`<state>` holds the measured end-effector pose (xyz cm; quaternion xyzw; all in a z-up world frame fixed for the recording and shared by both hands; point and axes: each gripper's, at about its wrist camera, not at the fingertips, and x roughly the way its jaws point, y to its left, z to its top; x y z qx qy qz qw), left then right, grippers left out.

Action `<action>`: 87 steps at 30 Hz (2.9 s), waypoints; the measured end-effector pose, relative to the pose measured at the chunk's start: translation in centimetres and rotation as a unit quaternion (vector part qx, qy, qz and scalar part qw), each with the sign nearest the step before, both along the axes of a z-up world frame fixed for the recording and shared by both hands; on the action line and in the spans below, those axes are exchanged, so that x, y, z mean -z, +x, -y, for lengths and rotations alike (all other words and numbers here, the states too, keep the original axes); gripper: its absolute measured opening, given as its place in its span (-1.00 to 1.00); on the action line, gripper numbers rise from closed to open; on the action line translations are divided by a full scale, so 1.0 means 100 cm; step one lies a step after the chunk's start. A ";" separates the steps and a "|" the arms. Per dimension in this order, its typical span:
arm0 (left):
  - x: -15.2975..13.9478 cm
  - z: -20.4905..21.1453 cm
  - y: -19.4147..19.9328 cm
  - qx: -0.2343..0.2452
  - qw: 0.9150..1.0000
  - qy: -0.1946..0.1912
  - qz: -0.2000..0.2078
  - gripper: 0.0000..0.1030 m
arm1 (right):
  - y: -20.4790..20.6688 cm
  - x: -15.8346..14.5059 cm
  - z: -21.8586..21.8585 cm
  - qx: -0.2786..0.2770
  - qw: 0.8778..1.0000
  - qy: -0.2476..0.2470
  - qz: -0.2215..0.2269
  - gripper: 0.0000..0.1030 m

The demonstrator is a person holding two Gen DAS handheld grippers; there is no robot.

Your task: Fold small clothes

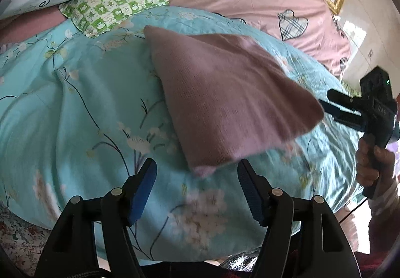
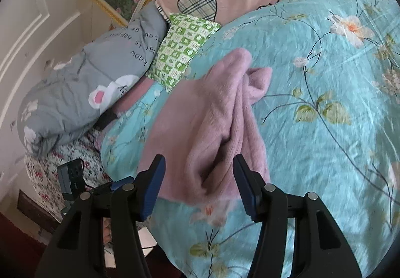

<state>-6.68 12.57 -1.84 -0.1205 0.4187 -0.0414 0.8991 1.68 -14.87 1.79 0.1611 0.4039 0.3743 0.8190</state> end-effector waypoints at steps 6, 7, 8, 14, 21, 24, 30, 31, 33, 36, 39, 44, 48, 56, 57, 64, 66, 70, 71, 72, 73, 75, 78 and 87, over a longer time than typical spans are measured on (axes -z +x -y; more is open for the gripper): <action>0.009 0.016 0.011 -0.012 0.997 0.077 0.003 0.25 | -0.007 0.002 -0.015 -0.011 0.999 -0.035 0.021 0.11; 0.010 0.018 0.013 -0.014 0.996 0.089 0.004 0.15 | -0.007 0.002 -0.018 -0.012 0.999 -0.042 0.024 0.11; 0.012 0.021 0.015 -0.016 0.995 0.098 0.005 -0.12 | -0.006 0.003 -0.022 -0.011 0.998 -0.056 0.030 0.10; 0.019 0.032 0.025 -0.018 0.992 0.121 0.004 -0.73 | 0.004 0.020 -0.042 -0.024 0.991 -0.128 0.026 -0.87; 0.014 0.042 0.023 0.000 0.989 0.148 0.008 -0.77 | 0.014 -0.037 -0.019 -0.010 0.984 -0.132 0.118 -0.88; 0.023 0.045 0.025 0.000 0.988 0.151 -0.004 -0.77 | 0.025 -0.002 -0.014 -0.016 0.981 -0.173 0.084 -0.89; 0.025 0.035 0.027 0.011 0.991 0.129 -0.022 -0.70 | 0.029 0.047 0.002 0.010 0.987 -0.154 0.035 -0.86; 0.024 0.034 0.026 0.014 0.992 0.122 -0.026 -0.68 | 0.028 0.045 0.004 0.016 0.987 -0.154 0.032 -0.69; 0.020 0.027 0.019 0.030 0.994 0.098 -0.038 -0.61 | 0.023 0.038 0.007 0.034 0.984 -0.171 0.037 -0.12; 0.008 0.016 0.006 0.036 0.996 0.078 -0.030 -0.54 | 0.011 0.020 0.015 0.036 0.985 -0.159 0.052 0.01; -0.012 0.007 0.002 0.035 0.998 0.048 -0.007 -0.52 | 0.006 -0.001 0.019 0.041 0.987 -0.139 0.068 0.01; -0.037 0.001 0.033 0.031 0.999 0.009 0.023 -0.49 | 0.020 -0.031 -0.009 0.029 0.993 -0.083 0.081 0.01; -0.042 -0.001 0.082 0.024 0.999 -0.017 0.033 -0.49 | 0.055 -0.029 -0.042 0.023 0.999 -0.034 0.034 -0.02; -0.017 -0.021 0.186 0.007 0.998 -0.049 -0.026 -0.59 | 0.130 0.013 -0.087 0.045 0.997 -0.049 -0.041 -0.15; -0.009 -0.024 0.195 0.000 0.998 -0.046 -0.037 -0.70 | 0.142 0.022 -0.091 0.047 0.995 -0.076 -0.039 -0.24; 0.000 -0.035 0.207 -0.011 0.997 -0.058 -0.044 -0.86 | 0.172 0.030 -0.088 0.053 0.992 -0.102 -0.042 -0.91; -0.009 -0.034 0.192 -0.013 0.998 -0.055 -0.035 -0.78 | 0.162 0.020 -0.082 0.048 0.994 -0.094 -0.037 -0.85; -0.030 -0.024 0.146 -0.008 0.998 -0.058 -0.009 -0.59 | 0.119 -0.008 -0.059 0.044 0.996 -0.076 0.000 -0.82; -0.034 -0.020 0.132 -0.002 0.998 -0.056 -0.001 -0.59 | 0.110 -0.012 -0.055 0.038 0.997 -0.072 0.004 -0.82; -0.038 -0.016 0.120 0.006 0.998 -0.055 0.007 -0.59 | 0.097 -0.017 -0.050 0.031 0.997 -0.069 0.011 -0.82; -0.040 -0.012 0.104 0.012 0.998 -0.054 0.014 -0.59 | 0.082 -0.021 -0.046 0.022 0.997 -0.069 0.019 -0.82; -0.043 -0.007 0.077 0.017 0.998 -0.060 0.032 -0.59 | 0.060 -0.021 -0.040 0.010 0.997 -0.074 0.030 -0.82; -0.034 0.001 0.052 0.035 0.996 -0.079 0.035 -0.59 | 0.033 -0.009 -0.029 0.012 0.995 -0.099 0.028 -0.82; 0.021 0.005 0.052 0.031 0.998 -0.046 -0.006 -0.71 | 0.025 0.048 -0.014 0.030 0.991 -0.130 -0.014 -0.85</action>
